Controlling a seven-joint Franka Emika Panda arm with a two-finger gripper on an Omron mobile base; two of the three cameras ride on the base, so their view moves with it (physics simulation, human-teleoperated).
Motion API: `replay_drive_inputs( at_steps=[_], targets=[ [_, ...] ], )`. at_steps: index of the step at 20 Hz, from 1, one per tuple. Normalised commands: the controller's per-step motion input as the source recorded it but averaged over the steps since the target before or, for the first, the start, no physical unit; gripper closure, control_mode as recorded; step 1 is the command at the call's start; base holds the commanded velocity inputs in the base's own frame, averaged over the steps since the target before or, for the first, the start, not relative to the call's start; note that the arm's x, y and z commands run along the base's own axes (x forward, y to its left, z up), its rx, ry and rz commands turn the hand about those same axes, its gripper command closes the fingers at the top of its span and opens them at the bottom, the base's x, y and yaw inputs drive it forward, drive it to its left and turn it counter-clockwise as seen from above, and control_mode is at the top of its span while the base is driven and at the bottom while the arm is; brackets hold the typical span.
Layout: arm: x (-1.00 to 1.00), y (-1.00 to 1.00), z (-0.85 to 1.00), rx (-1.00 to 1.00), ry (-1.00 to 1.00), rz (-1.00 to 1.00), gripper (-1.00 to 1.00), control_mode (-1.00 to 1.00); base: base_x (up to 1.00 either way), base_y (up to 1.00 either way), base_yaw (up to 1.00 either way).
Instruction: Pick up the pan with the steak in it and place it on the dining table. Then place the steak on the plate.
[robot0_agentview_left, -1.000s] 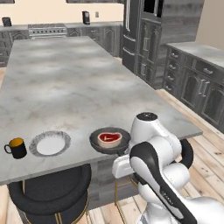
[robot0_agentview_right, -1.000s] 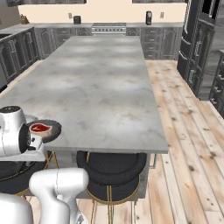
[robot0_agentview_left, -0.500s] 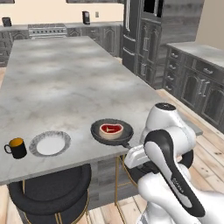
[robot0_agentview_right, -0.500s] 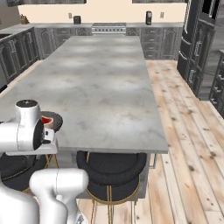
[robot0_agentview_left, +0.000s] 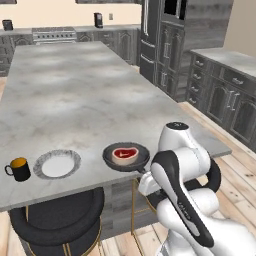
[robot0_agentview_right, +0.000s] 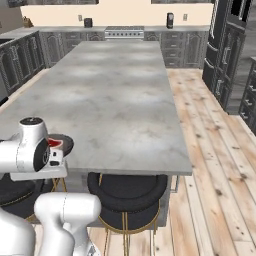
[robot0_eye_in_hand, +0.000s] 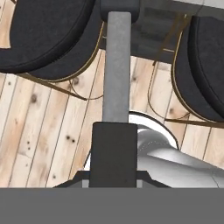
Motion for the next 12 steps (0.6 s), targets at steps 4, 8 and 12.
replay_drive_inputs(
  at_steps=[4, 8, 12],
  targets=[
    [0.50, -0.08, -0.38, 0.02, -0.07, 0.00, 1.00, -1.00, 0.00, 0.00, 0.00],
    [0.62, -0.15, -0.39, 0.07, -0.05, 0.00, 1.00, -1.00, 0.00, 0.00, 0.00],
    [0.65, -0.06, -0.38, 0.05, -0.05, 0.00, 1.00, -1.00, 0.00, 0.00, 0.00]
  ],
)
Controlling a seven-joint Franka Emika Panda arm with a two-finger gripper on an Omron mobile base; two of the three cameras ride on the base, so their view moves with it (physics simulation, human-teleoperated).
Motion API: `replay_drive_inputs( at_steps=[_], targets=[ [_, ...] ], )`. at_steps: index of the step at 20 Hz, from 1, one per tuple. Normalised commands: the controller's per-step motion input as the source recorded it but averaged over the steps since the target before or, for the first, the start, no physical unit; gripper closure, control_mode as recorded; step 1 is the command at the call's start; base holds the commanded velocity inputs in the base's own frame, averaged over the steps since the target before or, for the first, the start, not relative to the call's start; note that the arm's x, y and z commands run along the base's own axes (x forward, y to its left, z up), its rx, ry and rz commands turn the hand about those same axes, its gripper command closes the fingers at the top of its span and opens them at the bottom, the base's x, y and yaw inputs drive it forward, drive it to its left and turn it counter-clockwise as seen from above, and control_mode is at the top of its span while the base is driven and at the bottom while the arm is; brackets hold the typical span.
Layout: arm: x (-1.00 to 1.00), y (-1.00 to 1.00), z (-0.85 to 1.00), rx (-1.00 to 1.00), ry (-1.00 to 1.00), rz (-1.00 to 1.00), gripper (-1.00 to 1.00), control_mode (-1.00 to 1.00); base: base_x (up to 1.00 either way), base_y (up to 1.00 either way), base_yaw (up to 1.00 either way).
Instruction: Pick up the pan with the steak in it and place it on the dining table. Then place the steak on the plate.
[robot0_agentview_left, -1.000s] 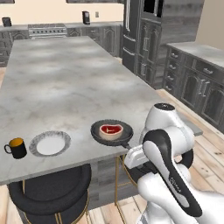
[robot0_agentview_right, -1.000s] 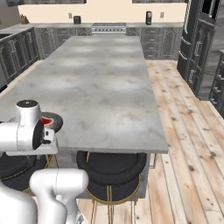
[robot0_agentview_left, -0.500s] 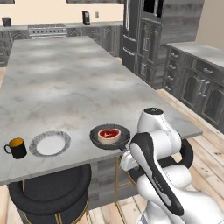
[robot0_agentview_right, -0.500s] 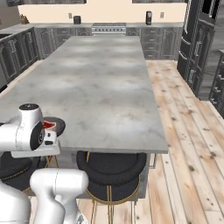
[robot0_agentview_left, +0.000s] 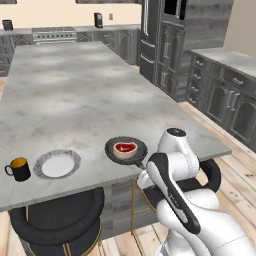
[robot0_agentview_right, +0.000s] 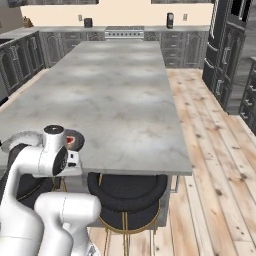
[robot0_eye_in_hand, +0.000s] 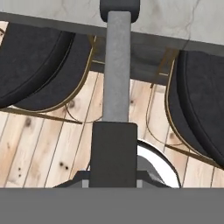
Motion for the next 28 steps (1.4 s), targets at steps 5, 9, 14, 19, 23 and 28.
replay_drive_inputs(
  at_steps=[5, 9, 14, 19, 23, 28],
  targets=[
    [0.58, 0.18, -0.27, 0.00, -0.05, -0.03, 1.00, -1.00, 0.00, 0.00, 0.00],
    [0.33, 0.57, -0.11, -0.10, -0.05, -0.15, 1.00, -1.00, 0.00, 0.00, 0.00],
    [0.06, 0.14, -0.03, -0.03, -0.01, -0.04, 1.00, -1.00, 0.00, 0.00, 0.00],
    [0.00, 0.00, -0.39, -0.04, 0.00, 0.00, 1.00, -1.00, 0.00, 0.00, 0.00],
    [0.03, -0.01, -0.43, 0.00, 0.00, 0.00, 1.00, -1.00, 0.00, 0.00, 0.00],
    [0.28, 0.01, -0.26, 0.00, -0.01, -0.01, 1.00, -1.00, 0.00, 0.00, 0.00]
  ],
)
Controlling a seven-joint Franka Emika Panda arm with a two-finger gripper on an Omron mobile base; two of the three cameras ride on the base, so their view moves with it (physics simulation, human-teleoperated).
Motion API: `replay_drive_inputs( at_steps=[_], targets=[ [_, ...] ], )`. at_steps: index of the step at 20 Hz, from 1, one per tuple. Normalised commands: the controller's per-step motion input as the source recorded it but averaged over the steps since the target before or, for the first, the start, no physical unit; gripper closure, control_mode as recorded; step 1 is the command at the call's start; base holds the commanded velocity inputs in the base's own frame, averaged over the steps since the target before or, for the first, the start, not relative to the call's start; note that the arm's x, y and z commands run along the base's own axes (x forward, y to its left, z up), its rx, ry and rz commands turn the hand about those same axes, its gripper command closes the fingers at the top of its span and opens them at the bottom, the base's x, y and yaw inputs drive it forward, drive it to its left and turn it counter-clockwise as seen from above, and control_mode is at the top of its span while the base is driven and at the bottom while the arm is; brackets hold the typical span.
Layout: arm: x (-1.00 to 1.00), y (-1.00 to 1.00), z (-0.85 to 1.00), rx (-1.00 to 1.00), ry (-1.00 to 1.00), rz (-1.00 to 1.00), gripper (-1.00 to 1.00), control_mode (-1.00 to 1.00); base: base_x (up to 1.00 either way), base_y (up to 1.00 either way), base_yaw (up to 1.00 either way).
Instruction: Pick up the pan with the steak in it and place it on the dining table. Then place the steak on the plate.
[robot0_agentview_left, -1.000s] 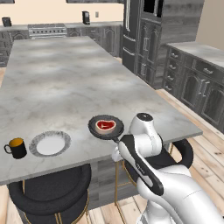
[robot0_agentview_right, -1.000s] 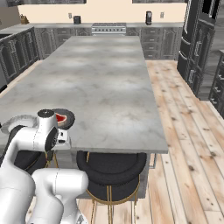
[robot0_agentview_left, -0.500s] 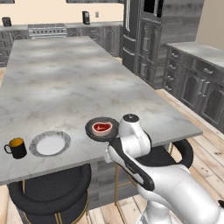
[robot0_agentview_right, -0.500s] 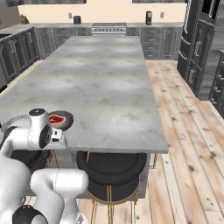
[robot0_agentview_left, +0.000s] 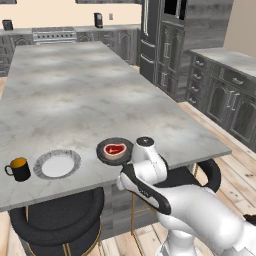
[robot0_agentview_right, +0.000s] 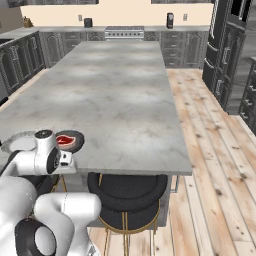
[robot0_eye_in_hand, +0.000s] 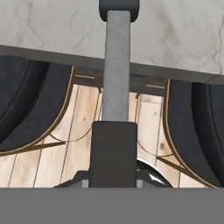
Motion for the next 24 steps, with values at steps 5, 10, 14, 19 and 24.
replay_drive_inputs(
  at_steps=[5, 10, 14, 19, 24],
  targets=[
    [0.52, 0.10, -0.20, 0.00, -0.01, -0.03, 1.00, -1.00, 0.00, 0.00, 0.00],
    [0.26, 0.00, -0.08, 0.00, 0.00, 0.00, 1.00, -1.00, 0.00, 0.00, 0.00],
    [0.00, 0.00, 0.00, 0.00, 0.00, 0.00, -1.00, -1.00, 0.00, 0.00, 0.00],
    [-0.01, 0.00, 0.19, 0.01, -0.01, -0.02, -1.00, -1.00, 0.00, 0.00, 0.00],
    [-0.07, 0.00, 0.43, 0.00, -0.01, -0.05, -1.00, -1.00, 0.00, 0.00, 0.00]
  ],
)
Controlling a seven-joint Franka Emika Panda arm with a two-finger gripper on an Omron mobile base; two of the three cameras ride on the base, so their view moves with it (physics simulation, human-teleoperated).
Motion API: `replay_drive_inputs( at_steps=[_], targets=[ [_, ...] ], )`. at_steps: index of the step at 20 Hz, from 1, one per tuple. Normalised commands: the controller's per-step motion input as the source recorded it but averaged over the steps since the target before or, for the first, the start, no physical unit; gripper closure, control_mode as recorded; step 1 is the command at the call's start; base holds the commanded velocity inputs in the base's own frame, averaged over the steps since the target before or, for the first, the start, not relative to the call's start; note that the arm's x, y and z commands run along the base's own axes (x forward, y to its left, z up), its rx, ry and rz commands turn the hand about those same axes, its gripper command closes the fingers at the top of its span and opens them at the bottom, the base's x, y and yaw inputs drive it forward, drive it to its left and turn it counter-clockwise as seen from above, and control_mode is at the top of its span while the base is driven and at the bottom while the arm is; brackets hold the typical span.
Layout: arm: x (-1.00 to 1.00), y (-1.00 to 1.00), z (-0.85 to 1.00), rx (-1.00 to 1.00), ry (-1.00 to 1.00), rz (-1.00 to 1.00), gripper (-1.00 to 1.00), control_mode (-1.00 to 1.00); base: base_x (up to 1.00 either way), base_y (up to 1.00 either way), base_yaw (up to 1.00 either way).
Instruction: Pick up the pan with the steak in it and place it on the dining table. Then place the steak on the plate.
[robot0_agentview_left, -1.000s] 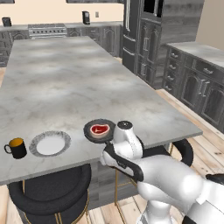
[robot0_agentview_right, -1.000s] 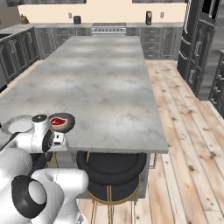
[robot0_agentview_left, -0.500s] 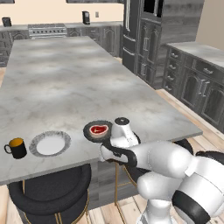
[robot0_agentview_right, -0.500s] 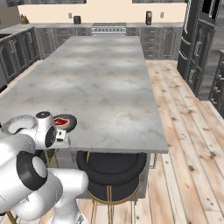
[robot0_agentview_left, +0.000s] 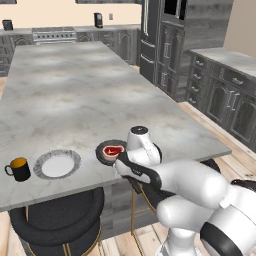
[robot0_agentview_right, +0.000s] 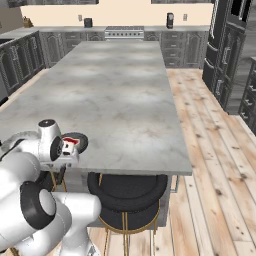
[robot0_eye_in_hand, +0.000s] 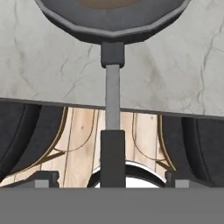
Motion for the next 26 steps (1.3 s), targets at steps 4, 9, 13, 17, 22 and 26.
replay_drive_inputs(
  at_steps=[4, 9, 13, 17, 22, 26],
  targets=[
    [0.07, 0.02, 0.61, 0.01, 0.00, -0.08, -1.00, -1.00, 0.00, 0.00, 0.00],
    [0.29, 0.00, 0.30, 0.10, 0.04, -0.09, -1.00, -1.00, 0.00, 0.00, 0.00],
    [0.62, 0.18, 0.00, 0.01, 0.00, -0.12, -1.00, -1.00, 0.00, 0.00, 0.00],
    [0.68, 0.32, 0.07, -0.01, 0.00, -0.17, -1.00, -1.00, 0.00, 0.00, 0.00],
    [0.45, 0.17, 0.15, -0.01, 0.01, -0.13, -1.00, -1.00, 0.00, 0.00, 0.00],
    [0.06, 0.00, 0.02, 0.00, 0.01, 0.00, -1.00, -1.00, 0.00, 0.00, 0.00]
  ],
)
